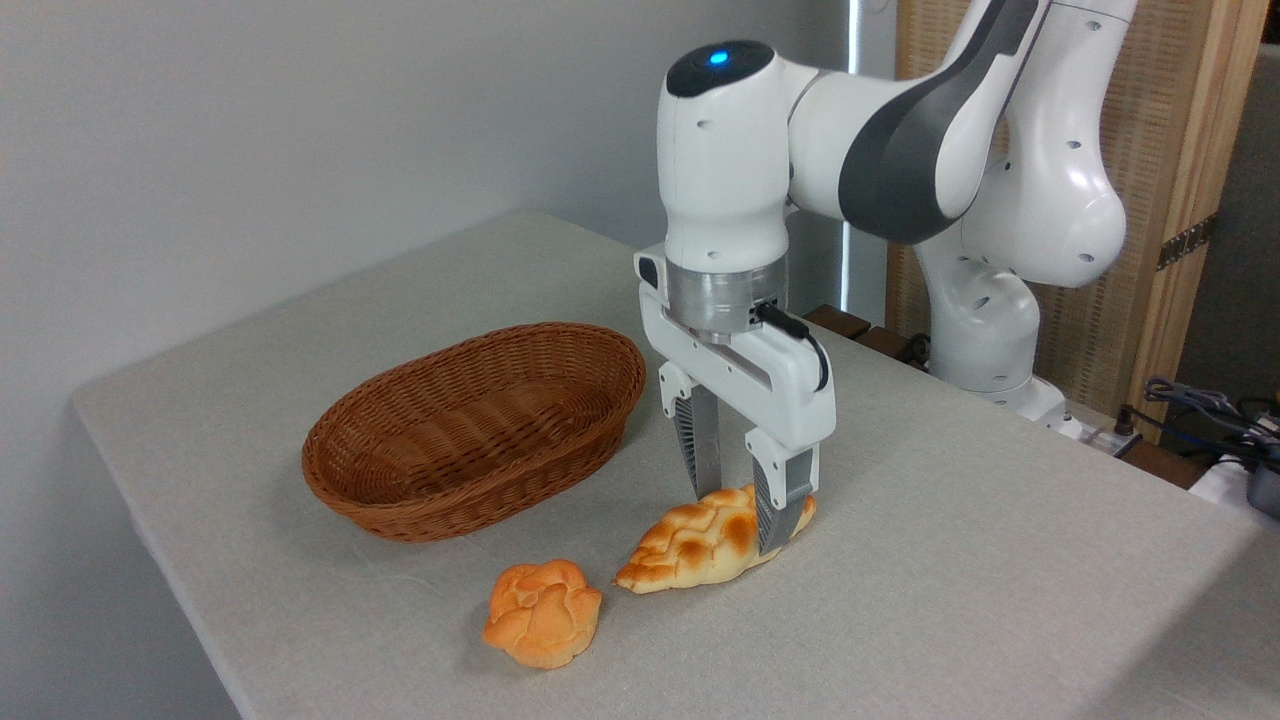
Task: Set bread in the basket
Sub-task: 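Close the gripper on the middle of the braided bread roll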
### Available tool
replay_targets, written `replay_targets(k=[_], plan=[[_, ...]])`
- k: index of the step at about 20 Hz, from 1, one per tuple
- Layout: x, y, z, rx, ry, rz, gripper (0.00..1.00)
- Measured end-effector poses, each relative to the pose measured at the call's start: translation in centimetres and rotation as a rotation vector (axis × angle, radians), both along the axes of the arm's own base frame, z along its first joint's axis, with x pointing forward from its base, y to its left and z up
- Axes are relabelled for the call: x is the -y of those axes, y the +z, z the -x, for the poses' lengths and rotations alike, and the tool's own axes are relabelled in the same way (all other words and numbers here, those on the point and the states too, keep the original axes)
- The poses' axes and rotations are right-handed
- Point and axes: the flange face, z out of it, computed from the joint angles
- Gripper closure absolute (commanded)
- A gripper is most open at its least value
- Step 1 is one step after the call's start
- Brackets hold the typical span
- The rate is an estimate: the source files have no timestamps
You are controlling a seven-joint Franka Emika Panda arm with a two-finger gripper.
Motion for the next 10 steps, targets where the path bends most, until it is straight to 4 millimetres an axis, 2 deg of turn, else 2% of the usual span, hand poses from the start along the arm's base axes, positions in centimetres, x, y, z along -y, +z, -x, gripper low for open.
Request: replay_targets(k=[2, 4, 6, 7, 9, 10], plan=[[0.08, -0.32, 0.04, -0.004, -0.002, 0.0, 0.0], [0.12, -0.34, 0.02, -0.001, -0.003, 0.0, 0.06], [0.11, -0.2, -0.15, 0.016, -0.003, -0.001, 0.21], [0.11, -0.16, -0.21, 0.021, -0.003, -0.001, 0.35], [0.12, -0.12, -0.29, 0.029, -0.003, -0.002, 0.46], [0.14, -0.13, -0.29, 0.029, -0.003, -0.002, 0.48]])
